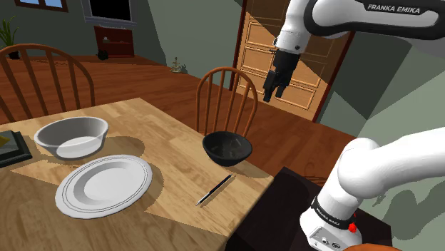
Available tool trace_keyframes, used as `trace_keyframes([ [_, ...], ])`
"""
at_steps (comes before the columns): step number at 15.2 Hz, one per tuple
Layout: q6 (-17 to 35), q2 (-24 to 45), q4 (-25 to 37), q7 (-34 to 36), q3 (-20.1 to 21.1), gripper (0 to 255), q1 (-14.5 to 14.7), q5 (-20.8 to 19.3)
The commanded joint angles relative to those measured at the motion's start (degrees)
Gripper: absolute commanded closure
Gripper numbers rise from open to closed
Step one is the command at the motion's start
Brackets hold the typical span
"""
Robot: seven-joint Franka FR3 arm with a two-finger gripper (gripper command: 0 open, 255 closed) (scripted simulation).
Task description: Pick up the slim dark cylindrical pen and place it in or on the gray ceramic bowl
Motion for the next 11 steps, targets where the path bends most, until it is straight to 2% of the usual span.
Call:
trace_keyframes([
  [1,0.0,0.0,0.0,0.0,0.0,0,0.0,0.0],
  [11,5.18,-6.56,-13.28,29.55,13.31,0,-1.67,13.81],
])
